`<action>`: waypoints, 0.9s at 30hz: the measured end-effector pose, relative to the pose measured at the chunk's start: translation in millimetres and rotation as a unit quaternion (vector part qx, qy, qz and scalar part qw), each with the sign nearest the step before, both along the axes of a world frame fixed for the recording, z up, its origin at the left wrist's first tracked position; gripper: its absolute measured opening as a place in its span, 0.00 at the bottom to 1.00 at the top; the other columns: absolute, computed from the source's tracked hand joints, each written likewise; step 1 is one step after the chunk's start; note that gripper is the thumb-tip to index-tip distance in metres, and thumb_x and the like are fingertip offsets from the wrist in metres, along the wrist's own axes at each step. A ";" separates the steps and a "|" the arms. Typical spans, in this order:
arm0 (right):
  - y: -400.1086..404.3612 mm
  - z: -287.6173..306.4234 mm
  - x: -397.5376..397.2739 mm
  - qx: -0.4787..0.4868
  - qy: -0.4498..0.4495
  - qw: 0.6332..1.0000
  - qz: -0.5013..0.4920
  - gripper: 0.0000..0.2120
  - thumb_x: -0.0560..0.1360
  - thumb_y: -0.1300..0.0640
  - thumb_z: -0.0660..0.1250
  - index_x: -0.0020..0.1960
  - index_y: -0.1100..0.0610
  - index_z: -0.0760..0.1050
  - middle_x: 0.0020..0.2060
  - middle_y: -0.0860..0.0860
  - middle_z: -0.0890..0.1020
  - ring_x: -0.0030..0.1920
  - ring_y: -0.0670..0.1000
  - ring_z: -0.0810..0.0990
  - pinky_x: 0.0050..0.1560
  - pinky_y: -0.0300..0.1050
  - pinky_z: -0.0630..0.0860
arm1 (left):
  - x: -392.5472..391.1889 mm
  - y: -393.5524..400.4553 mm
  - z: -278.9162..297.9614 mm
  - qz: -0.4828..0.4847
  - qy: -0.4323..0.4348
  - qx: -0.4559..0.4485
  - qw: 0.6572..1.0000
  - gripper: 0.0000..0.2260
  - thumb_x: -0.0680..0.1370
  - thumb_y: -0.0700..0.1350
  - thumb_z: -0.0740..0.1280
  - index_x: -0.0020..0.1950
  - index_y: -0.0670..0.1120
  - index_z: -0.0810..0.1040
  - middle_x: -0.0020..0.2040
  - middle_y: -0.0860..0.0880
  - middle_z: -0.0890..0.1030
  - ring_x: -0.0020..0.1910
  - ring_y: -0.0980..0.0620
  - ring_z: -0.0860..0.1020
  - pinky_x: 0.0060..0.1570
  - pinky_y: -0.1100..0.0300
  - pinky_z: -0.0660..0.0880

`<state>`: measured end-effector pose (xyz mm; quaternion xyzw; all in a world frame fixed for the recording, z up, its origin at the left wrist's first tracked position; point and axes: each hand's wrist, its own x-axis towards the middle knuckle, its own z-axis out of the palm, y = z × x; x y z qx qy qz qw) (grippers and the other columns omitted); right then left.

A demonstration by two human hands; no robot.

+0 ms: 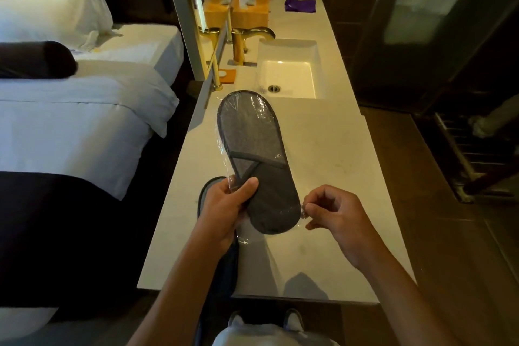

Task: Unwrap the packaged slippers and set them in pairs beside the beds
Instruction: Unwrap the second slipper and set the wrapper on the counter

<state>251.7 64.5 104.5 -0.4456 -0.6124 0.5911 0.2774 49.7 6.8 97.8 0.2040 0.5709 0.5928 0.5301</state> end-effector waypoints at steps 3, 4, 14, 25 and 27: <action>0.2 2.0 -2.4 0.051 -0.008 0.999 -0.005 0.05 0.75 0.65 0.69 0.43 0.57 0.79 0.45 0.48 0.82 0.49 0.50 0.82 0.49 0.42 0.82 | -2.0 5.3 0.2 0.044 -0.010 -0.015 0.999 0.07 0.77 0.41 0.69 0.52 0.38 0.81 0.46 0.40 0.87 0.48 0.42 0.86 0.50 0.46 0.82; -0.3 2.6 -2.1 0.070 -0.005 0.998 0.003 0.05 0.74 0.65 0.69 0.42 0.57 0.79 0.48 0.48 0.81 0.51 0.48 0.81 0.50 0.39 0.80 | -4.3 8.0 0.5 0.065 -0.019 -0.022 0.997 0.08 0.77 0.40 0.69 0.53 0.37 0.81 0.46 0.39 0.87 0.47 0.40 0.86 0.52 0.43 0.81; -3.1 -2.4 14.3 0.165 -0.035 0.983 0.075 0.04 0.73 0.56 0.69 0.42 0.48 0.77 0.54 0.38 0.75 0.59 0.48 0.77 0.58 0.37 0.77 | -7.1 22.8 -2.3 0.113 -0.048 -0.055 0.991 0.09 0.77 0.40 0.70 0.54 0.36 0.81 0.40 0.45 0.88 0.41 0.47 0.87 0.43 0.52 0.84; -1.5 19.3 -23.6 0.431 -0.221 0.864 0.138 0.20 0.73 0.48 0.70 0.62 0.53 0.76 0.54 0.49 0.82 0.55 0.49 0.77 0.55 0.43 0.75 | 1.4 25.3 4.0 0.064 0.046 -0.039 0.996 0.07 0.76 0.42 0.71 0.51 0.40 0.82 0.44 0.40 0.87 0.45 0.42 0.86 0.52 0.41 0.81; -0.8 17.2 -32.5 0.462 -0.274 0.825 0.176 0.17 0.71 0.49 0.73 0.57 0.53 0.79 0.50 0.50 0.83 0.50 0.51 0.79 0.49 0.47 0.77 | 3.9 26.3 5.4 0.054 0.060 -0.039 0.996 0.07 0.76 0.43 0.72 0.51 0.41 0.83 0.43 0.41 0.87 0.44 0.43 0.87 0.51 0.41 0.82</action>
